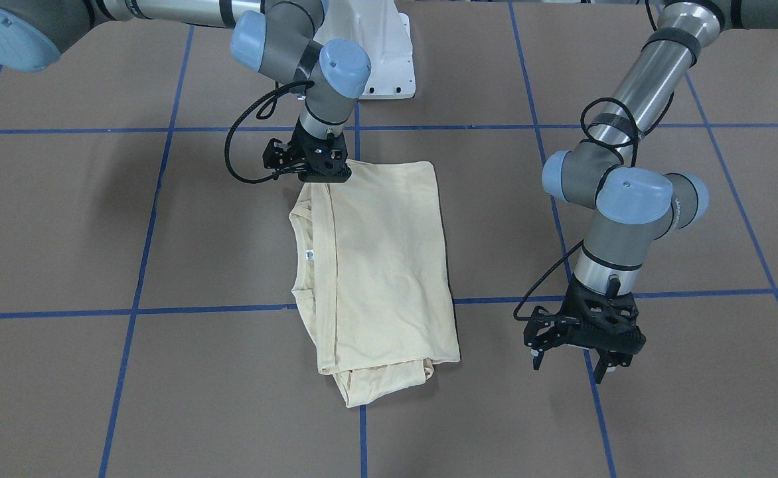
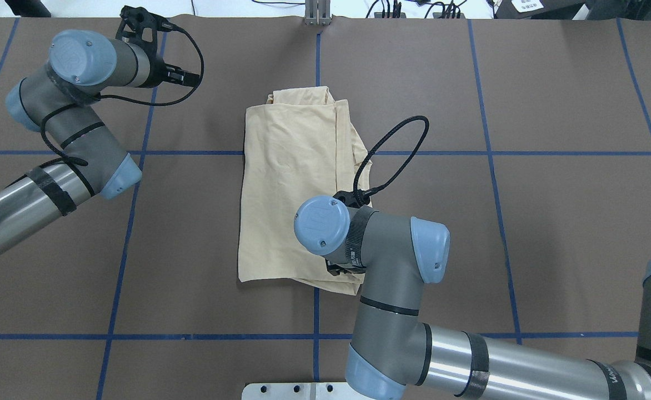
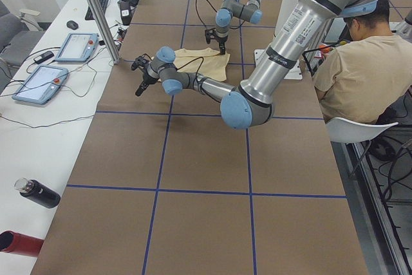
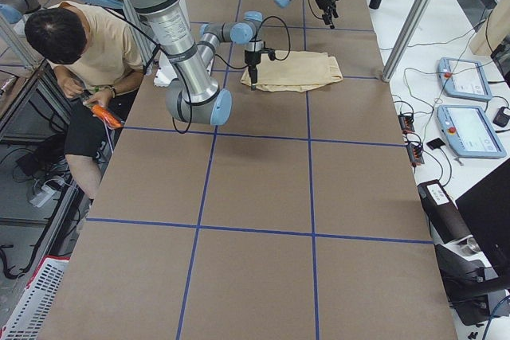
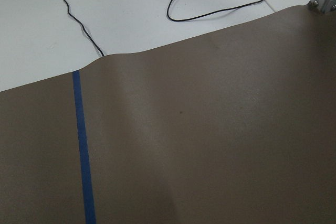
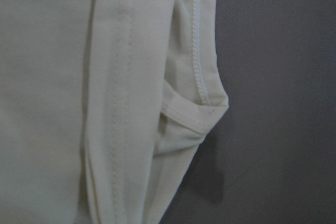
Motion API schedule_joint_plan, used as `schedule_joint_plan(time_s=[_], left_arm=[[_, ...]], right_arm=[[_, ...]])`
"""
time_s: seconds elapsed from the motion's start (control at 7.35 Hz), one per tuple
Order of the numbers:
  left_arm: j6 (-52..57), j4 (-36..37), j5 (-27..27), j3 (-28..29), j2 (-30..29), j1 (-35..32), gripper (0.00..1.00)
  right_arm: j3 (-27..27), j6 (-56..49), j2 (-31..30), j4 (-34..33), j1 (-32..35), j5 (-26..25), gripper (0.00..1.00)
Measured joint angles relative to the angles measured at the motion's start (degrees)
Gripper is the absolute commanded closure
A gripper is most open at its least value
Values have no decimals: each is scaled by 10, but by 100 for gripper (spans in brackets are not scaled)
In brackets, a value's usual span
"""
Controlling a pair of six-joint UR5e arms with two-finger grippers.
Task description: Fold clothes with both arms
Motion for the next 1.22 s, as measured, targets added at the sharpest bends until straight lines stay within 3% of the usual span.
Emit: schedule_joint_plan(time_s=[0.54, 0.82, 1.09, 1.22], left_arm=[[-1, 0, 0, 1, 0, 2, 0], [-1, 0, 0, 1, 0, 2, 0], [-1, -2, 0, 0, 0, 3, 0], [-1, -5, 0, 0, 1, 4, 0]], right_arm=[[103, -39, -100, -8, 15, -15, 0], [130, -34, -101, -2, 18, -20, 0], [115, -28, -80, 60, 43, -22, 0], [79, -28, -58, 106, 59, -22, 0]])
